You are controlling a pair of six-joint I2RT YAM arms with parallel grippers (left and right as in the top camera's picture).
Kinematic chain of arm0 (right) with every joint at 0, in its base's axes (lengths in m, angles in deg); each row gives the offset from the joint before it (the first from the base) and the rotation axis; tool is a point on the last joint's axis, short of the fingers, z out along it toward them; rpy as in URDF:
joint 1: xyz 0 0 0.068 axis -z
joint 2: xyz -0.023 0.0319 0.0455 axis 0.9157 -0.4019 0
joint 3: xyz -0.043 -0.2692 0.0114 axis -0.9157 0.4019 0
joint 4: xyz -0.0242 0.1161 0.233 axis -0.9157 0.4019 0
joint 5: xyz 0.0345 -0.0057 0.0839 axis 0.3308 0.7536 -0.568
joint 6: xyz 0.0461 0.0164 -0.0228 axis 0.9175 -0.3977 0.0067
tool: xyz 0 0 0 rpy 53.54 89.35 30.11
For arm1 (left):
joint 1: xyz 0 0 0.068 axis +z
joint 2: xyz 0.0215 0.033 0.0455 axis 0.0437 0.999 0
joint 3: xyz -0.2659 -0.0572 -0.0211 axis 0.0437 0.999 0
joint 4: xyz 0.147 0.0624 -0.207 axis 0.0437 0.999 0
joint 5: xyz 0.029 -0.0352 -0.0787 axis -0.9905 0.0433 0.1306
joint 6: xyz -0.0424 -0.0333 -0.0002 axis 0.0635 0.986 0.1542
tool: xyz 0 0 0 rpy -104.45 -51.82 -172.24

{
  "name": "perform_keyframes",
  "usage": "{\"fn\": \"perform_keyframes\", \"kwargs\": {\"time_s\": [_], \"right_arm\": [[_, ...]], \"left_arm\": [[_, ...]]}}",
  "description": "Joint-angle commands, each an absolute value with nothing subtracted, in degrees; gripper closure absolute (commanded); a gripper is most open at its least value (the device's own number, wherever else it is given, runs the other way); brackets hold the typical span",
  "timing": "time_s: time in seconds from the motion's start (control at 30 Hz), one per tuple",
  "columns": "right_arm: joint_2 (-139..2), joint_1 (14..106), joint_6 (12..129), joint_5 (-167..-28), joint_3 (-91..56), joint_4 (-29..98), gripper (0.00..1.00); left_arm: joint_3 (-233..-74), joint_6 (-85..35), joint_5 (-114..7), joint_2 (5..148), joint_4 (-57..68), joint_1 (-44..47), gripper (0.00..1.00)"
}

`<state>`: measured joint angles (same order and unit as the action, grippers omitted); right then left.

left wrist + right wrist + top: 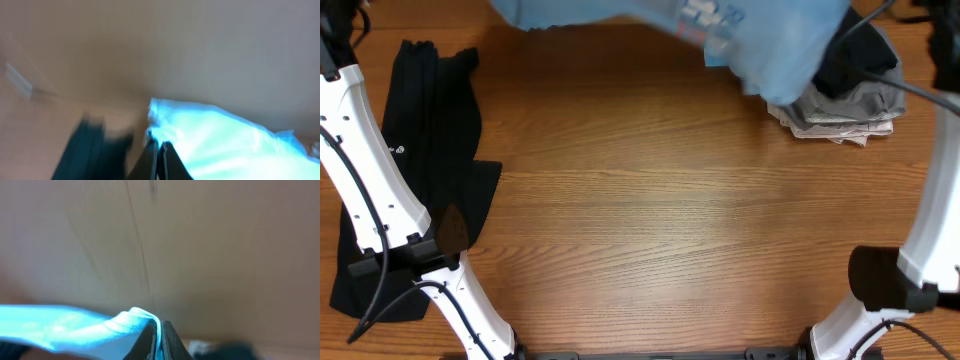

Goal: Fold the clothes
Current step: 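Lift the T-shirt with both grippers and shake it out in the air, then lay the T-shirt flat on the table and release both grippers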

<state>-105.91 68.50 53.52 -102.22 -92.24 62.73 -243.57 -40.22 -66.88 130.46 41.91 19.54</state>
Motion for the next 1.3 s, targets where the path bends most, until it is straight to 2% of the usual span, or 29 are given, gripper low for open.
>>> {"fn": "perform_keyframes", "kwargs": {"time_s": [0.0, 0.33, 0.53, 0.7, 0.8, 1.0, 1.27], "right_arm": [[-108.4, 68.5, 53.0, -105.1, -88.1, 71.3, 0.96], [-106.5, 68.6, 54.7, -105.1, -86.4, 88.8, 0.96], [-102.7, 68.6, 54.9, -105.0, -86.4, 98.2, 0.96], [-96.7, 68.3, 57.1, -105.1, -82.7, 98.7, 0.96], [-91.3, 68.1, 58.4, -105.1, -78.0, 98.7, 0.96], [-79.9, 68.2, 58.6, -104.6, -62.9, 98.5, 0.96], [-69.8, 68.2, 59.6, -104.7, -42.8, 95.6, 0.96]], "left_arm": [[-242.6, -44.2, -74.4, 129.8, 51.5, 20.1, 0.96], [-241.5, -45.4, -74.4, 129.8, 68.1, 20.2, 0.96], [-240.0, -45.8, -70.7, 128.4, 68.2, 20.0, 0.96], [-228.9, -46.5, -73.7, 121.2, 68.2, 19.8, 0.96], [-219.0, -46.4, -77.7, 114.6, 68.2, 19.9, 0.96], [-206.0, -46.2, -78.5, 102.8, 68.2, 20.9, 0.96], [-191.2, -46.1, -78.7, 94.4, 68.2, 20.9, 0.96]]}}
